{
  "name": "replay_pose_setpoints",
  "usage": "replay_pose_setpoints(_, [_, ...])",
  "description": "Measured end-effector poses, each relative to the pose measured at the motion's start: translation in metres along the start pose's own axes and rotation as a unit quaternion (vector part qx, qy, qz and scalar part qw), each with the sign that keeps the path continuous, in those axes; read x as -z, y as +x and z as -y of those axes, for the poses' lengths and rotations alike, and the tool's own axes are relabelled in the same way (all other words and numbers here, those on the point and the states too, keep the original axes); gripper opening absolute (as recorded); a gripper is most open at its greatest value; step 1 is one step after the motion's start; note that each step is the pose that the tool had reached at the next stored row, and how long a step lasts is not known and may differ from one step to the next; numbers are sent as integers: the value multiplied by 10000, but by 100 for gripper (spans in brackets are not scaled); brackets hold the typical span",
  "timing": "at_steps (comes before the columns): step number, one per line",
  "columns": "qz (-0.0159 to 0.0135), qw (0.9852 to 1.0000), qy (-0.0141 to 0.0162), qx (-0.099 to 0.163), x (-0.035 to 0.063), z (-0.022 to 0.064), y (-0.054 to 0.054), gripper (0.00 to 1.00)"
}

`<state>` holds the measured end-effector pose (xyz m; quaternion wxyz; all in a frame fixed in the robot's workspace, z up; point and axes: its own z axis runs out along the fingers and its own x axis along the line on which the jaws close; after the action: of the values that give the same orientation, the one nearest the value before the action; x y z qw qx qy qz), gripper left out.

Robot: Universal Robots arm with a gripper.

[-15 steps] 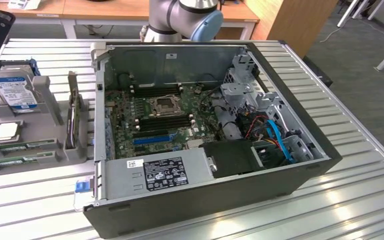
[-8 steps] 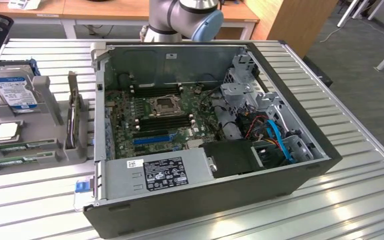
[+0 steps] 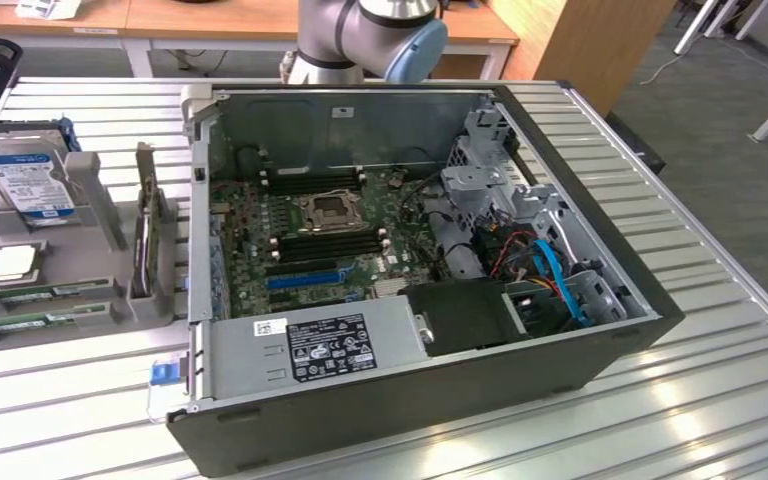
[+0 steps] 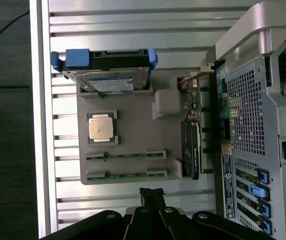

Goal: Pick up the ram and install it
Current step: 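Reach for the ram, then pick up the ram and move it above insertion slot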

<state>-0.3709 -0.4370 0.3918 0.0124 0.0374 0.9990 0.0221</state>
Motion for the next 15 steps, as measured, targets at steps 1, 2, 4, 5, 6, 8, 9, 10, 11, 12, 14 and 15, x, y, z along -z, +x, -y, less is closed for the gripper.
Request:
replay_pose_setpoints(1, [0,10000,0,0,0,13,-1,10])
replay_pose_setpoints(2, [0,10000,0,0,0,24,-2,10])
replay_pose_setpoints(4, [1,10000,0,0,1,29,-2,10])
replay_pose_setpoints(5, [0,10000,0,0,1,29,-2,10])
replay_pose_setpoints(6, [1,10000,0,0,1,29,-2,10])
replay_pose_setpoints(8, [0,10000,0,0,1,29,-2,10])
replay_pose_setpoints(9, [0,10000,0,0,1,29,-2,10])
replay_pose_setpoints(10, [0,10000,0,0,1,29,-2,10])
replay_pose_setpoints(11, [0,10000,0,0,1,29,-2,10])
replay_pose_setpoints(12, [0,10000,0,0,1,29,-2,10])
replay_pose_setpoints(14, [1,10000,0,0,1,29,-2,10])
replay_pose_setpoints(15, [0,10000,0,0,1,29,-2,10])
